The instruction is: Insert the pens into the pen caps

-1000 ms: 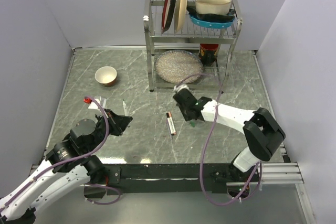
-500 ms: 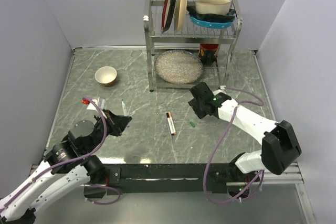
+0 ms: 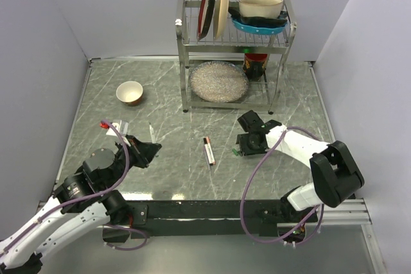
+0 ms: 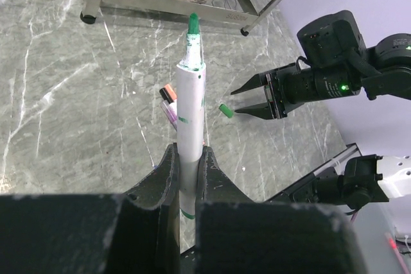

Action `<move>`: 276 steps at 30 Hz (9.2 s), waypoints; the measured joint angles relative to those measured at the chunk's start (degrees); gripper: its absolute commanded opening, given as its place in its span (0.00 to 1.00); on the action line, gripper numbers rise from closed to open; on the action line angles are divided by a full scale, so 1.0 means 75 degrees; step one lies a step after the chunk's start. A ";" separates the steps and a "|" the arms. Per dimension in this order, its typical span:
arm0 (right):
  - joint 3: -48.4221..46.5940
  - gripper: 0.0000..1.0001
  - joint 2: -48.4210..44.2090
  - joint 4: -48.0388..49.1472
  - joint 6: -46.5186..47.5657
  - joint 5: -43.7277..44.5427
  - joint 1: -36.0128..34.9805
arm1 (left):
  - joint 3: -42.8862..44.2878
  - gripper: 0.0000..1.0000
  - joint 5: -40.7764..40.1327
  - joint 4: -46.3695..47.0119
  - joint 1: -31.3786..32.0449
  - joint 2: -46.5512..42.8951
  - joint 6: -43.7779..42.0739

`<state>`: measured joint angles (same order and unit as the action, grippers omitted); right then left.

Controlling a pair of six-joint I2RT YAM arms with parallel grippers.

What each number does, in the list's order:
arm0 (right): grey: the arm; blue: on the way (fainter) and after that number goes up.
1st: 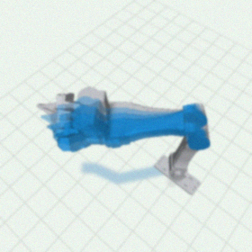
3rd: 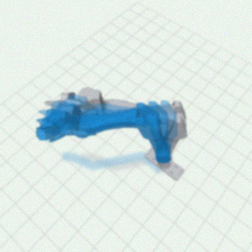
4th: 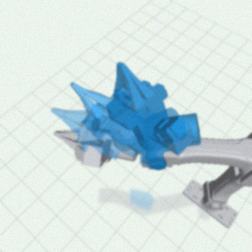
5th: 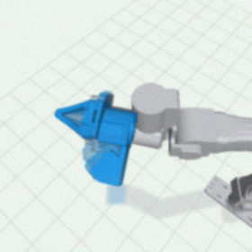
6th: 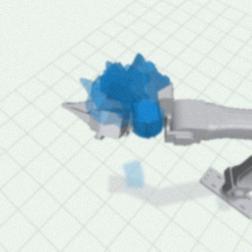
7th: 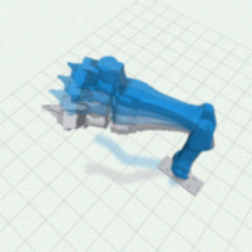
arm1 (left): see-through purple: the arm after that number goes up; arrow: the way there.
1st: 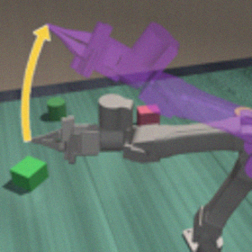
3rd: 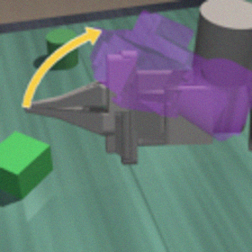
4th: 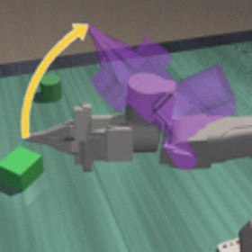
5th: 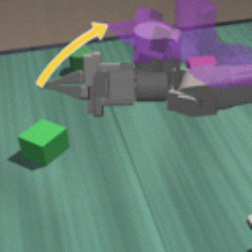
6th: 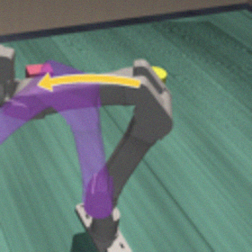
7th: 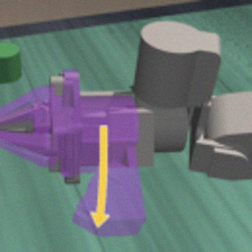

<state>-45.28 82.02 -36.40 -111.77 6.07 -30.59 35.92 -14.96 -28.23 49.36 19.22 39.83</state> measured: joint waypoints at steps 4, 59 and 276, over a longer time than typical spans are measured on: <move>0.0000 0.46 0.0029 0.0076 -0.0119 -0.0175 0.0000 | 0.0000 0.01 -0.0003 -0.0012 0.0032 -0.0003 0.0003; -0.0143 0.00 0.1084 0.1527 0.4651 0.0085 0.0000 | 0.0009 0.01 0.0166 0.0157 0.0420 0.1346 0.0041; 0.2850 0.00 -0.3625 0.9468 0.8364 -0.0125 -0.4386 | -0.1443 0.01 0.8746 0.5455 -0.1550 0.4223 0.0000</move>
<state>-23.90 54.83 34.61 -49.04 5.13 -63.48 25.10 50.63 12.69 37.74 50.89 39.83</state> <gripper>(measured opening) 0.209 0.090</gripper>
